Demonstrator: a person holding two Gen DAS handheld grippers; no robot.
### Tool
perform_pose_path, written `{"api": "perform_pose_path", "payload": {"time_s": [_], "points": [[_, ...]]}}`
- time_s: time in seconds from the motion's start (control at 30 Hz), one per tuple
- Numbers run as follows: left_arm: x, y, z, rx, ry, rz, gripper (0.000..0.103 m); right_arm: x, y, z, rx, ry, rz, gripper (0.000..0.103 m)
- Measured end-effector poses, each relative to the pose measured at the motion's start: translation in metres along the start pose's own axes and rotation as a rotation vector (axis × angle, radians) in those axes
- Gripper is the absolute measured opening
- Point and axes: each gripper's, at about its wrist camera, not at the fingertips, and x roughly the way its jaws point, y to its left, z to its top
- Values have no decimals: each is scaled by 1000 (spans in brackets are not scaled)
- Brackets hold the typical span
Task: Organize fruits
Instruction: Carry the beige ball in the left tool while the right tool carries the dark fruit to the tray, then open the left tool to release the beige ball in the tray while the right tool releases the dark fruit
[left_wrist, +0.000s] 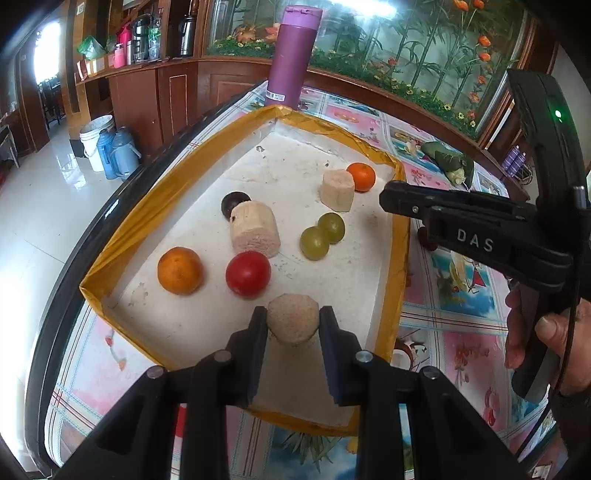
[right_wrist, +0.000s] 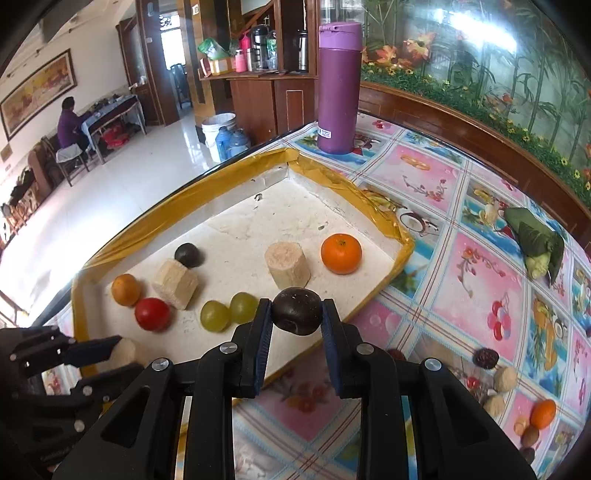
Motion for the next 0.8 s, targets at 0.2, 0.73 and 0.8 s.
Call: {"api": "perform_pose_path", "payload": {"time_s": [0.2,0.73,0.8], "points": [[6,6,2,-11,5,9,31,20,-6,8,-17,25,-11,25],[13,-2,0,43,-25,136,31,44,-7,9,-83,46,-26,26],[13,-3,-1,50,-28,154,31,44,-5,9,-100,40,-39,26]]}}
